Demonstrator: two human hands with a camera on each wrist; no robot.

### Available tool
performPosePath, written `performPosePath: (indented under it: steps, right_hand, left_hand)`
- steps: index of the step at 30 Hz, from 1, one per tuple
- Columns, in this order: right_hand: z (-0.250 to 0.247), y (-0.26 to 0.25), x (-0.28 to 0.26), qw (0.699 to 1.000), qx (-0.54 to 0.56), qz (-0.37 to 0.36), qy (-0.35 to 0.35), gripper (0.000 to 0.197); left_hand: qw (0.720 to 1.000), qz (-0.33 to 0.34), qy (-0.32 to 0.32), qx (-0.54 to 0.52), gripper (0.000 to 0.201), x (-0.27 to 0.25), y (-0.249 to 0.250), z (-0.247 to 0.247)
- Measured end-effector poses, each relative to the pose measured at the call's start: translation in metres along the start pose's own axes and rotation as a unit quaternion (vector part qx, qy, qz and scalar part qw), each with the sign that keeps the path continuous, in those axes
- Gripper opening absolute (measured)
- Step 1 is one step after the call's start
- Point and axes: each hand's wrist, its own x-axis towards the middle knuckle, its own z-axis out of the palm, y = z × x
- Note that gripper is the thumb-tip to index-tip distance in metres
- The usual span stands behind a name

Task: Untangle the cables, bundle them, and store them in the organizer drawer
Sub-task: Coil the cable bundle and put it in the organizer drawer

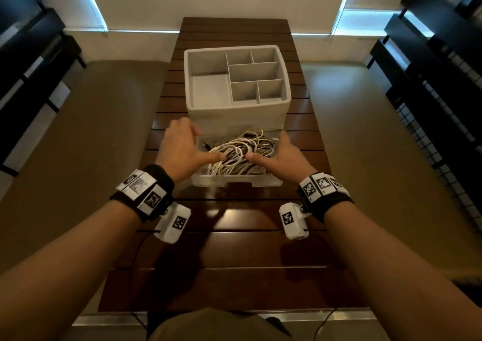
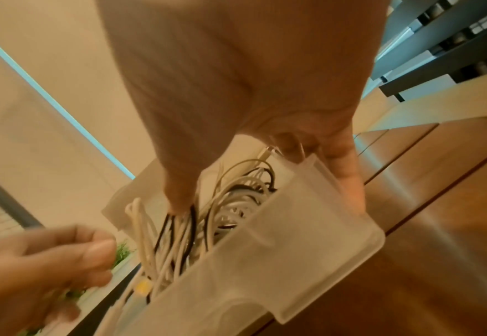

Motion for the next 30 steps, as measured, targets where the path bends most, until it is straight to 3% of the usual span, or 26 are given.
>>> performPosePath:
  steps: [2, 4, 7, 11, 14, 17, 19, 24, 26, 28, 29, 30]
  right_hand:
    - [0.002, 0.001, 0.008, 0.999, 0.018, 0.027, 0.02, 0.13]
    - [0.004, 0.002, 0.015, 0.999, 0.014, 0.048, 0.021, 0.124]
    - [0.005, 0.001, 0.027, 0.997, 0.018, 0.079, 0.008, 0.124]
    - [0.006, -0.001, 0.044, 0.992, 0.026, 0.127, -0.004, 0.128]
    - [0.011, -0.002, 0.056, 0.989, 0.019, 0.147, 0.012, 0.123]
    - [0.016, -0.005, 0.059, 0.984, 0.002, 0.173, 0.038, 0.121]
    - [0.018, -0.004, 0.059, 0.983, 0.005, 0.177, 0.041, 0.119]
    - [0.003, 0.025, 0.056, 0.995, 0.039, 0.097, -0.007, 0.11]
    - [-0.014, 0.01, 0.032, 0.997, 0.017, 0.04, 0.071, 0.078]
    - [-0.023, 0.001, 0.012, 0.976, -0.023, -0.075, 0.201, 0.037]
    - [-0.023, -0.005, 0.001, 0.963, -0.033, -0.153, 0.22, 0.026]
    - [-0.019, -0.012, -0.009, 0.953, -0.055, -0.23, 0.19, 0.025]
  left_hand:
    - [0.995, -0.079, -0.022, -0.065, 0.123, 0.005, -0.015, -0.001]
    - [0.98, -0.073, -0.094, -0.157, 0.145, 0.013, -0.024, 0.001]
    - [0.956, -0.014, -0.174, -0.235, 0.131, 0.025, -0.034, 0.012]
    - [0.941, 0.023, -0.194, -0.276, 0.133, 0.035, -0.047, 0.02]
    - [0.945, 0.013, -0.141, -0.296, 0.132, 0.037, -0.043, 0.032]
    - [0.965, -0.029, -0.07, -0.251, 0.147, 0.038, -0.037, 0.046]
    - [0.973, -0.043, -0.06, -0.219, 0.151, 0.041, -0.039, 0.05]
    - [0.982, -0.054, -0.066, -0.168, 0.141, 0.043, -0.041, 0.048]
    - [0.982, -0.06, -0.067, -0.166, 0.14, 0.043, -0.042, 0.047]
    - [0.981, -0.06, -0.073, -0.17, 0.138, 0.044, -0.04, 0.047]
    - [0.981, -0.059, -0.076, -0.17, 0.134, 0.044, -0.039, 0.046]
    - [0.981, -0.057, -0.077, -0.17, 0.132, 0.045, -0.04, 0.046]
